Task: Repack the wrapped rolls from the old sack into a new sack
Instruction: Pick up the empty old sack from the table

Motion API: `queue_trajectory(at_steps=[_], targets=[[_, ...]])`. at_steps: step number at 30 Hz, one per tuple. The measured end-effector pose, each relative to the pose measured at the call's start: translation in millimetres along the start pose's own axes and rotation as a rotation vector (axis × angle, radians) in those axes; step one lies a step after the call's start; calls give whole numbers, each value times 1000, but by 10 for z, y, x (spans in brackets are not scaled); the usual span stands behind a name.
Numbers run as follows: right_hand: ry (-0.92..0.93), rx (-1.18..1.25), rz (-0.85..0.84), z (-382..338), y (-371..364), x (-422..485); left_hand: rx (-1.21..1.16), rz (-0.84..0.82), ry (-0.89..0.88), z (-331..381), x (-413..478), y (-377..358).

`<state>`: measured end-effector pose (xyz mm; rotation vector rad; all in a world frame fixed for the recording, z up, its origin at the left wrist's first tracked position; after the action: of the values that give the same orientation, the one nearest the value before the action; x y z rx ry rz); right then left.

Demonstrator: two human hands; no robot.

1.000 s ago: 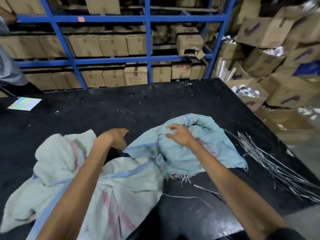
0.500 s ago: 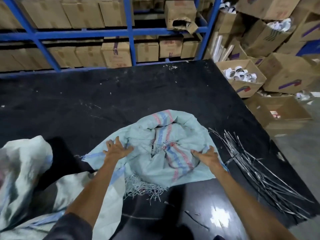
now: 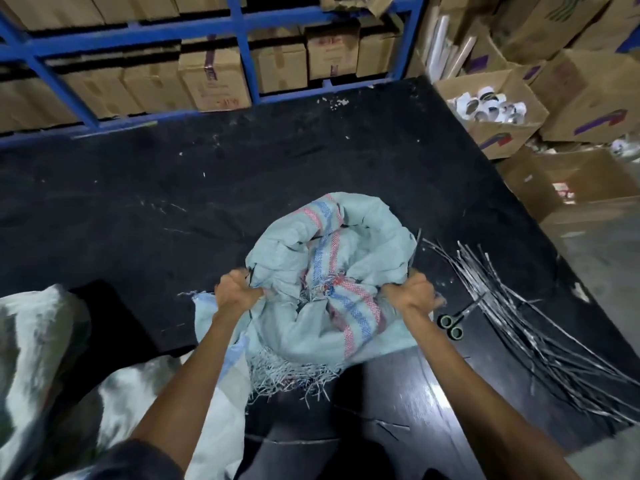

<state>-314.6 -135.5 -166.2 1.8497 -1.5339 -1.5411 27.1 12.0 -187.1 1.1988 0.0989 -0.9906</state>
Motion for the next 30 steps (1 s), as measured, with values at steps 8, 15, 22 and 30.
queue_trajectory(at_steps=[8, 15, 22, 30], targets=[[415, 178, 114, -613, 702, -647, -96, 201, -308, 605, -758, 583], [879, 159, 306, -1219, 1332, -1734, -722, -41, -441, 1237, -1639, 1158], [1307, -128, -178, -1386, 961, -2832, -1288, -365, -535, 1609, -2165, 1277], [958, 373, 388, -1066, 1292, -2724, -1702, -115, -435, 1394, -2295, 1393]])
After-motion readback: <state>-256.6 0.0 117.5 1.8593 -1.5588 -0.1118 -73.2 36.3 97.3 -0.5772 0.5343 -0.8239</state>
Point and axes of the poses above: each hand's wrist, its own x-axis towards the middle knuckle, its own y-axis out of the back of the hand, z = x × y, the point moved 5 cm from there along x, towards the middle knuckle, and after that the axes turned 9 degrees about -z, right-handed, at the moved point
